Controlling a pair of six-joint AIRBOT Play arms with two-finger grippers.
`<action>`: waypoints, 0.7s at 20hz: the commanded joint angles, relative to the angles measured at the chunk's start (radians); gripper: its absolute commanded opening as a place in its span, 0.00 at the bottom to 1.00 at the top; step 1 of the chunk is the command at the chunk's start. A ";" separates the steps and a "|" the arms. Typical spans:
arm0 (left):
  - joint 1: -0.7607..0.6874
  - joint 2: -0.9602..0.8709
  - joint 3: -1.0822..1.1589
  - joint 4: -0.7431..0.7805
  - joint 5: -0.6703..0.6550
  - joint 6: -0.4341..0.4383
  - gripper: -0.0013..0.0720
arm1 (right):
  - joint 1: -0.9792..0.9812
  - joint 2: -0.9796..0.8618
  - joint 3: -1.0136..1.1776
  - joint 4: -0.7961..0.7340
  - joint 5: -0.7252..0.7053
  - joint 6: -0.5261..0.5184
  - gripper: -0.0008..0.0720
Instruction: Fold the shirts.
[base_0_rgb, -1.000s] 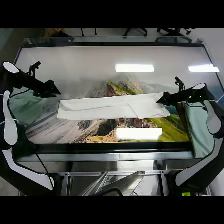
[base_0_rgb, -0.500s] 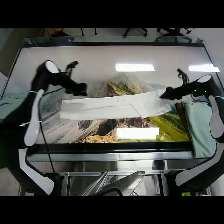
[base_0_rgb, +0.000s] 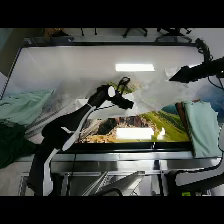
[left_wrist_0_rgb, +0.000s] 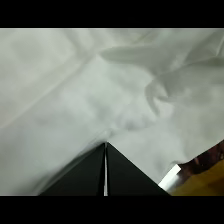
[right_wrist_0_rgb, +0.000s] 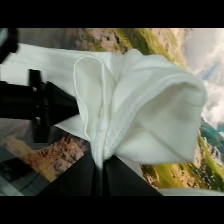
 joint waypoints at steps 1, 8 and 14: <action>-0.060 -0.093 0.134 0.002 -0.035 -0.033 0.04 | 0.001 0.039 0.039 0.066 0.053 0.031 0.04; 0.166 0.205 0.165 0.003 -0.351 -0.005 0.04 | 0.085 0.040 0.038 0.126 -0.020 0.106 0.04; 0.505 0.629 0.150 0.003 -0.508 -0.003 0.04 | 0.521 -0.095 0.037 0.126 -0.352 0.156 0.04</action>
